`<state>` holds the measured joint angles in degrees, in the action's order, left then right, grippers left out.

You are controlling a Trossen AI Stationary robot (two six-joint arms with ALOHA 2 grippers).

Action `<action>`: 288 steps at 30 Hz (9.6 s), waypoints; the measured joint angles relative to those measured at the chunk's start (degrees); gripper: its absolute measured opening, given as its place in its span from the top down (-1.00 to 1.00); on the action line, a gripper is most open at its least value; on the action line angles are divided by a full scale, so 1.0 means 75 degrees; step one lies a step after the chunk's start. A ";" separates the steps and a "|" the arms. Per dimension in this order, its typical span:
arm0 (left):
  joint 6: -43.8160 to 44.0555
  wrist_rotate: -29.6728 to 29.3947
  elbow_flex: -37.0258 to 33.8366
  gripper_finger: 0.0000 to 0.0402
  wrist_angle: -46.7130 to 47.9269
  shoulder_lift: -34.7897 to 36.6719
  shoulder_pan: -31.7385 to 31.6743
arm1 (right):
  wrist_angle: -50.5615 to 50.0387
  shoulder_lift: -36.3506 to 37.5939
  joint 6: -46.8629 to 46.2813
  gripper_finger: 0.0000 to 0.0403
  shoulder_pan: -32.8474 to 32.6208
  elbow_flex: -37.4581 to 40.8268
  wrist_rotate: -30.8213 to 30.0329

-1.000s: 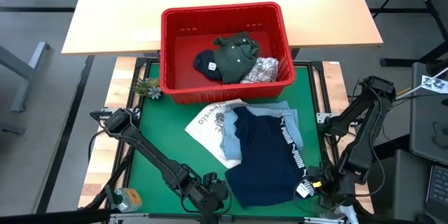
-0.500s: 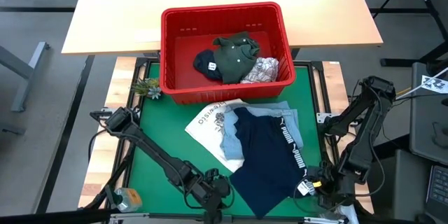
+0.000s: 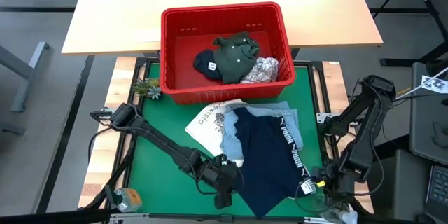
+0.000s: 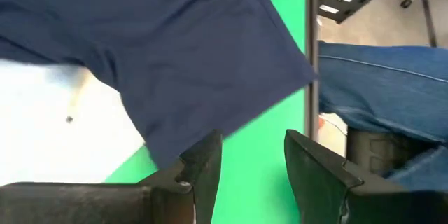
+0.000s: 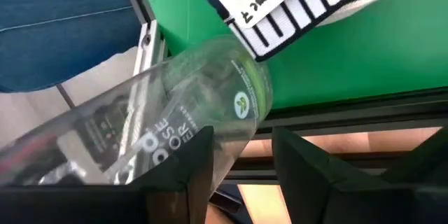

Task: Fold laundry
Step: Fold the dark blue boxer

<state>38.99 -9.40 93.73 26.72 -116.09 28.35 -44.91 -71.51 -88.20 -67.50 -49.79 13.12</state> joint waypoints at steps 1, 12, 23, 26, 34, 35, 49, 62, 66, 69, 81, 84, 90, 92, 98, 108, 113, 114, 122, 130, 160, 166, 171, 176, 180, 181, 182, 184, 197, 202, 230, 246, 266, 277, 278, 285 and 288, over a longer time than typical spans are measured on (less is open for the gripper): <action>-0.0064 0.0004 0.0000 0.26 0.0029 0.0000 -0.0096 | 0.0003 0.0071 0.0002 0.27 -0.0001 0.0003 -0.0017; -0.1036 -0.0432 -0.0006 0.40 0.1059 0.0467 -0.1273 | -0.0742 0.1092 0.0163 0.27 -0.0001 0.0004 -0.1549; -0.1161 -0.0421 -0.0006 0.43 0.1182 0.0490 -0.2728 | -0.2814 0.1841 0.0203 0.27 0.0008 0.0004 -0.4678; -0.1158 -0.0423 -0.0006 0.43 0.1180 0.0490 -0.3079 | -0.3028 0.1886 0.0204 0.27 0.0008 0.0004 -0.5557; -0.1093 -0.0302 -0.0006 0.45 0.1023 0.0280 -0.3382 | -0.3087 0.1875 0.0349 0.27 0.0008 0.0004 -0.6598; -0.1074 -0.0255 -0.0003 0.45 0.0963 0.0247 -0.3379 | -0.3083 0.1875 0.0431 0.27 0.0032 0.0004 -0.6636; -0.1076 -0.0275 -0.0003 0.45 0.0776 -0.0259 -0.3412 | -0.2802 0.1843 0.2475 0.27 0.2075 0.0007 -0.6164; -0.1301 0.0447 -0.0003 0.61 0.0701 -0.0612 -0.3406 | -0.1708 0.1840 0.5029 0.27 0.3801 0.0007 -0.5198; -0.1297 0.0448 -0.0003 0.89 0.0715 -0.0554 -0.3382 | -0.1743 0.1840 0.5400 0.27 0.4322 0.0007 -0.5198; -0.1272 0.0450 -0.0003 0.96 0.0789 -0.0519 -0.3328 | -0.1767 0.1837 0.5704 0.27 0.4732 0.0007 -0.5198; -0.1200 0.0397 -0.0003 0.99 0.1688 0.0038 -0.2863 | -0.1533 0.1782 0.6366 0.27 0.6494 0.1106 -0.4578; -0.1068 0.0412 -0.0003 0.99 0.1885 0.0107 -0.2690 | -0.1177 0.1781 0.6478 0.27 0.6835 0.1576 -0.4557; -0.1058 0.0412 -0.0003 1.00 0.2216 0.0108 -0.2417 | 0.0754 0.1776 0.7356 0.27 0.7491 0.2459 -0.4174; -0.1029 0.0412 -0.0003 1.00 0.2357 0.0108 -0.2359 | 0.1200 0.1776 0.7425 0.27 0.7727 0.2644 -0.4001; -0.1012 0.0415 -0.0003 1.00 0.2858 0.0108 -0.2192 | 0.0976 0.1776 0.7423 0.27 0.8313 0.2740 -0.3930; -0.1015 0.0386 -0.0003 0.90 0.3068 0.0108 -0.1950 | 0.0933 0.1778 0.7405 0.27 0.8768 0.2740 -0.3503; -0.1009 0.0392 -0.0003 0.68 0.3079 0.0108 -0.1937 | 0.0936 0.1778 0.7405 0.27 0.8759 0.2740 -0.3403; -0.1009 0.0392 -0.0003 0.63 0.3087 0.0108 -0.1937 | 0.0935 0.1778 0.7405 0.27 0.8759 0.2740 -0.3403; -0.1015 0.0050 -0.0003 0.30 0.3668 0.0156 -0.2015 | 0.0935 0.1778 0.7405 0.27 0.8754 0.2740 -0.3400; -0.1022 -0.1141 0.0000 0.26 0.4999 0.0487 -0.2028 | 0.0933 0.1781 0.7411 0.27 0.8754 0.2737 -0.3394; -0.0677 -0.2016 -0.5685 0.44 -0.2052 0.3553 -0.2041 | 0.0784 0.1778 0.7426 0.27 0.8754 0.2737 -0.3202; -0.0680 -0.1980 -0.6103 0.44 -0.3027 0.3474 -0.2041 | 0.0802 0.1776 0.7426 0.27 0.8754 0.2737 -0.3199; -0.0689 -0.1960 -0.6121 0.44 -0.3312 0.3471 -0.2041 | 0.0807 0.1776 0.7426 0.27 0.8754 0.2737 -0.3196; -0.1062 -0.1954 -0.6123 0.44 -0.3481 0.3469 -0.1926 | 0.0807 0.1776 0.7428 0.27 0.8754 0.2737 -0.3197; -0.1859 -0.1987 -0.6120 0.44 -0.4025 0.3249 -0.1763 | 0.0807 0.1776 0.7427 0.27 0.8754 0.2737 -0.3199; -0.2056 -0.2009 -0.6120 0.44 -0.4171 0.3164 -0.1738 | 0.0807 0.1776 0.7427 0.27 0.8754 0.2737 -0.3196; -0.2215 -0.2008 -0.6120 0.44 -0.4296 0.3080 -0.1733 | 0.0807 0.1776 0.7427 0.27 0.8754 0.2737 -0.3196; -0.2306 -0.2016 -0.6120 0.44 -0.4433 0.2887 -0.1736 | 0.0818 0.1778 0.7428 0.27 0.8754 0.2737 -0.3196; -0.2499 -0.2222 -0.6120 0.50 -0.4914 0.2355 -0.1951 | 0.0833 0.1778 0.7428 0.27 0.8754 0.2737 -0.3193; -0.2422 -0.2260 -0.6120 0.90 -0.5029 0.2355 -0.1980 | 0.0831 0.1778 0.7412 0.27 0.8754 0.2737 -0.3200; -0.2019 -0.1853 -0.6120 0.66 -0.4433 0.2713 -0.2295 | -0.0152 0.1778 0.6137 0.27 0.8756 0.2729 -0.3665; -0.2079 -0.1235 -0.6111 0.28 -0.5123 0.2379 -0.2263 | -0.0138 0.1777 0.6198 0.27 0.8756 0.2729 -0.3607; -0.2094 -0.2106 -0.6117 0.99 -0.5239 0.2492 -0.2309 | -0.0030 0.1776 0.6204 0.27 0.8756 0.2737 -0.3601; -0.2556 -0.2630 -0.6118 1.00 -0.4094 0.3391 -0.2365 | -0.0023 0.1776 0.5954 0.27 0.8756 0.2737 -0.3607; -0.2554 -0.2630 -0.6123 1.00 -0.3763 0.3440 -0.2362 | -0.0032 0.1777 0.5853 0.27 0.8756 0.2737 -0.3607; -0.2467 -0.2034 -0.6120 1.00 -0.2987 0.3462 -0.2269 | -0.0121 0.1820 0.5603 0.27 0.8754 0.2692 -0.3735; -0.2458 -0.1778 -0.6120 1.00 -0.2951 0.3445 -0.2269 | -0.0295 0.1888 0.5858 0.27 0.8754 0.2363 -0.3730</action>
<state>20.55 -22.73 47.83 4.59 -90.26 11.33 -47.12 -57.35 -44.27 -1.85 -32.06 -14.86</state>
